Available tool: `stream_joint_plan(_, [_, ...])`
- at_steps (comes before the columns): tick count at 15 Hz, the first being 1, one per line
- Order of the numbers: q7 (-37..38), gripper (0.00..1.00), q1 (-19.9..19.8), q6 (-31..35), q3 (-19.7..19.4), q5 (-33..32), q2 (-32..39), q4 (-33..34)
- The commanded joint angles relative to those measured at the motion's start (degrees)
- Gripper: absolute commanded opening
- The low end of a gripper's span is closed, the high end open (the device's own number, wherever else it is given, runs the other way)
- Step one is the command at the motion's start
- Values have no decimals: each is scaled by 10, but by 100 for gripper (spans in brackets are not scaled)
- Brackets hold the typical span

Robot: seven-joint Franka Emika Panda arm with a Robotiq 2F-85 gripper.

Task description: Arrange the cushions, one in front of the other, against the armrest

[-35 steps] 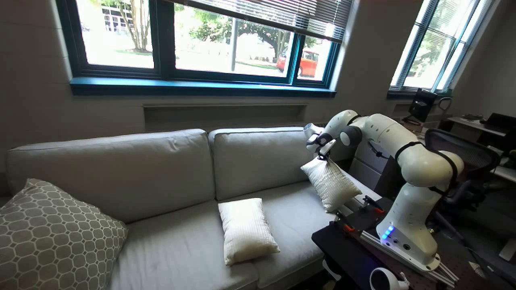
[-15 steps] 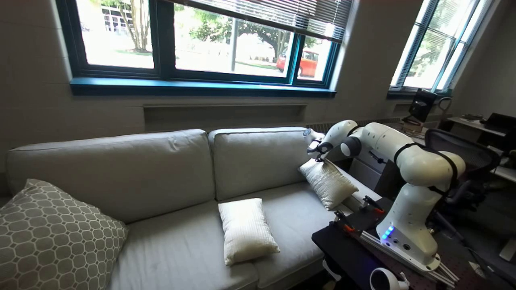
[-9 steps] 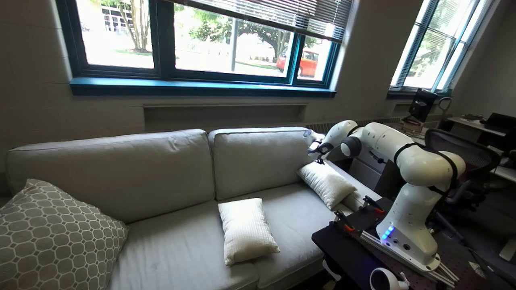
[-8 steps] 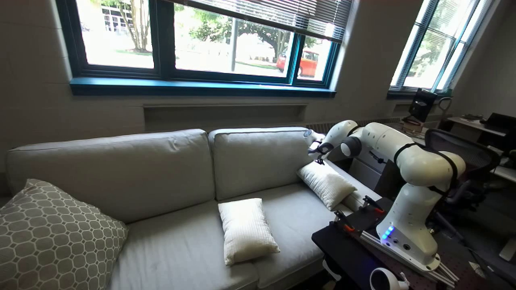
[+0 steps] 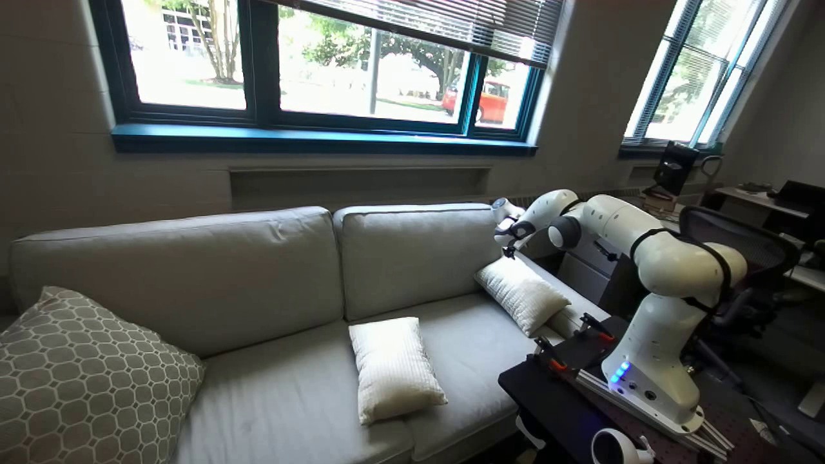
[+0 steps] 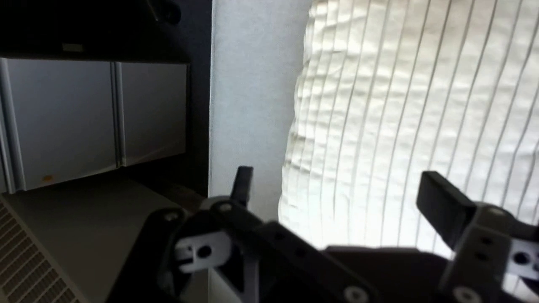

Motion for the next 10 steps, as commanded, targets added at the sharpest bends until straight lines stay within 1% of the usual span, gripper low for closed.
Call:
stream_joint_plan(1, [-2,100,-16,-13,32,33,-1,39])
stream_joint_plan(2, [-6,100,-9,-6,41,45,-17,19])
stream_joint_plan(4, [-13,100,2,-2,65,65,-33,1])
stream_joint_plan(7, [-16,100,25,-2,118,96,-60,-24])
stream_joint_plan(10, [-11,100,56,13,167,119,-82,-49])
